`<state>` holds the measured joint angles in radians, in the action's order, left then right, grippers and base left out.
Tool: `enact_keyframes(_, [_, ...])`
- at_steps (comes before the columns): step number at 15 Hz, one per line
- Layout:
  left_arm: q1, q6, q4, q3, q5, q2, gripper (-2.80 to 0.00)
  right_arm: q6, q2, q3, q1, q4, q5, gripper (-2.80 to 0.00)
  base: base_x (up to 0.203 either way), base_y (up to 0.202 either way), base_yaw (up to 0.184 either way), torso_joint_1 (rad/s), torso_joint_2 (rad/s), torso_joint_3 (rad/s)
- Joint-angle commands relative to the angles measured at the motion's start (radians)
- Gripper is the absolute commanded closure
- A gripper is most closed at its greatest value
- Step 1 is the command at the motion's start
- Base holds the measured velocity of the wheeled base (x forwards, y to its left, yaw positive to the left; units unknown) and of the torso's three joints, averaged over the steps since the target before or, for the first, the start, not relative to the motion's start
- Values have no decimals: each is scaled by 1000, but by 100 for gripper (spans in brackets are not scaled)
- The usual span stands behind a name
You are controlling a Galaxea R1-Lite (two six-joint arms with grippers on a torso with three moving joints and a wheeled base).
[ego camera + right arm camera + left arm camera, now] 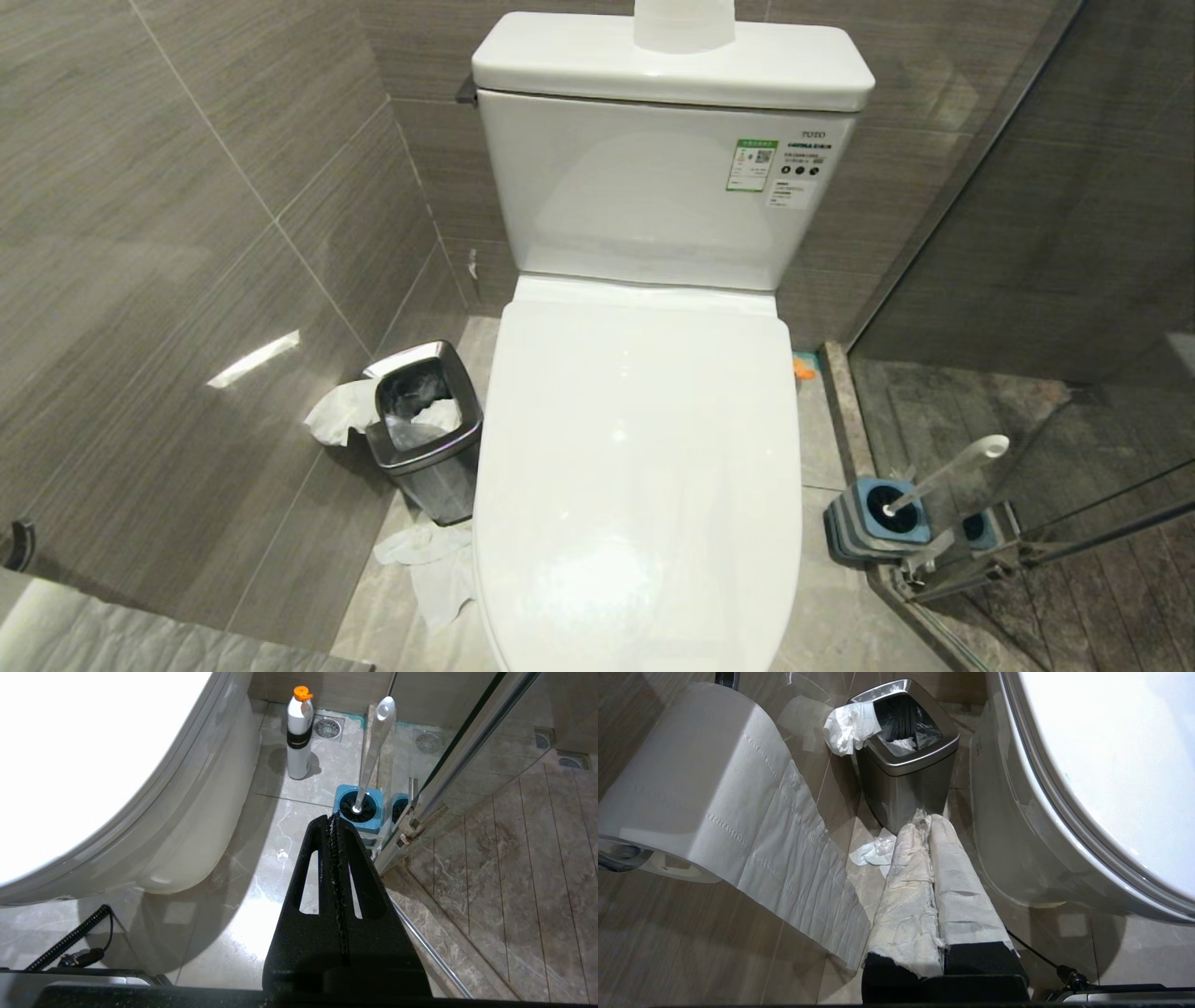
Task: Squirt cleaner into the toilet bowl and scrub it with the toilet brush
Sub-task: Use the left hand to lift the toilet lid slightly
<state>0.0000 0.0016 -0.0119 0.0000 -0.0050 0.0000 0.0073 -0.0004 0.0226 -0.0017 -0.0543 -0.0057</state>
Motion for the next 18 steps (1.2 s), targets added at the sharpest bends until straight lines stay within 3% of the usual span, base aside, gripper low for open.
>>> enact_keyframes(1, [0,-1,0,2,0,1,0,0,0,0,0,-1,0,0,0,0,0,0,0,0])
enact_keyframes(18, [0,0,0,2,0,0,0,0,0,-1,0,-1,0,0,0,0,0,0,0,0])
